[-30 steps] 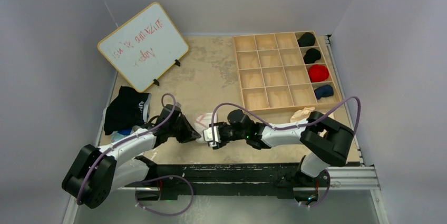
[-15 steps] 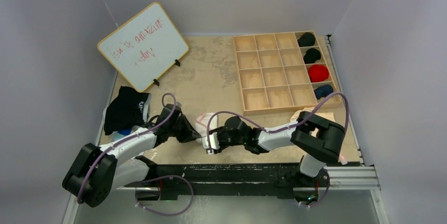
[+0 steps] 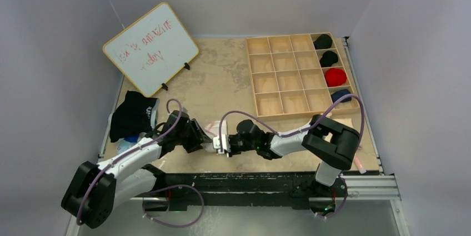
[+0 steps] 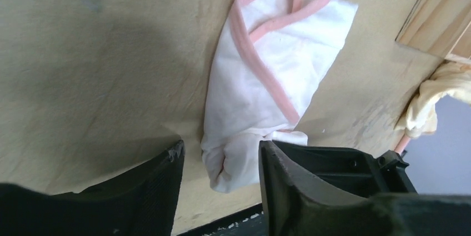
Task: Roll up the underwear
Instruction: Roll the underwear to the center of the board.
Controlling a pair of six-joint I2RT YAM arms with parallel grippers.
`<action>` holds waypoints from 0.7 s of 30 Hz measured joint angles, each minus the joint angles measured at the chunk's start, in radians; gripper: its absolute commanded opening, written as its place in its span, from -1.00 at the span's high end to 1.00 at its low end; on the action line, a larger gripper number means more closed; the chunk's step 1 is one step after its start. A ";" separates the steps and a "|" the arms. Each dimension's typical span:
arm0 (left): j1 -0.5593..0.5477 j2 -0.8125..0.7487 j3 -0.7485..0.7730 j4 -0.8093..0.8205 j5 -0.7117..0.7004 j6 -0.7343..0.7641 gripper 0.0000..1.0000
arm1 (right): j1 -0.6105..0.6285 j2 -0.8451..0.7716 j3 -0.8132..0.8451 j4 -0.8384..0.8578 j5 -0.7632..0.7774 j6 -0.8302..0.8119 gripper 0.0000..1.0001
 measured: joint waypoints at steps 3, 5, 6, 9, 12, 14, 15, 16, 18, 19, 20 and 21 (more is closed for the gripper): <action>0.000 -0.081 0.000 -0.061 -0.042 -0.003 -0.17 | -0.045 0.006 0.033 -0.038 -0.122 0.114 0.85; 0.000 -0.148 0.000 -0.097 -0.065 -0.007 -0.20 | -0.083 0.025 0.064 -0.065 -0.217 0.209 0.87; 0.000 -0.185 0.000 -0.109 -0.074 -0.008 -0.21 | -0.100 0.039 0.077 -0.068 -0.261 0.253 0.86; 0.000 -0.280 -0.003 -0.131 -0.089 -0.010 -0.23 | -0.144 0.089 0.108 -0.063 -0.383 0.384 0.82; 0.000 -0.351 -0.016 -0.148 -0.090 -0.010 -0.23 | -0.177 0.139 0.149 -0.069 -0.477 0.499 0.78; 0.000 -0.378 -0.032 -0.159 -0.086 -0.010 -0.23 | -0.193 0.174 0.185 -0.086 -0.528 0.564 0.75; 0.000 -0.389 -0.044 -0.164 -0.082 -0.010 -0.23 | -0.199 0.194 0.207 -0.101 -0.553 0.596 0.74; 0.000 -0.397 -0.056 -0.168 -0.078 -0.010 -0.23 | -0.203 0.213 0.232 -0.121 -0.576 0.623 0.73; 0.000 -0.407 -0.073 -0.179 -0.069 -0.010 -0.23 | -0.212 0.249 0.278 -0.159 -0.616 0.668 0.72; 0.000 -0.412 -0.082 -0.186 -0.063 -0.010 -0.23 | -0.217 0.267 0.304 -0.183 -0.634 0.691 0.72; 0.000 -0.415 -0.087 -0.191 -0.058 -0.010 -0.23 | -0.223 0.285 0.327 -0.205 -0.654 0.708 0.71; 0.000 -0.416 -0.090 -0.192 -0.053 -0.010 -0.23 | -0.229 0.299 0.346 -0.225 -0.670 0.725 0.71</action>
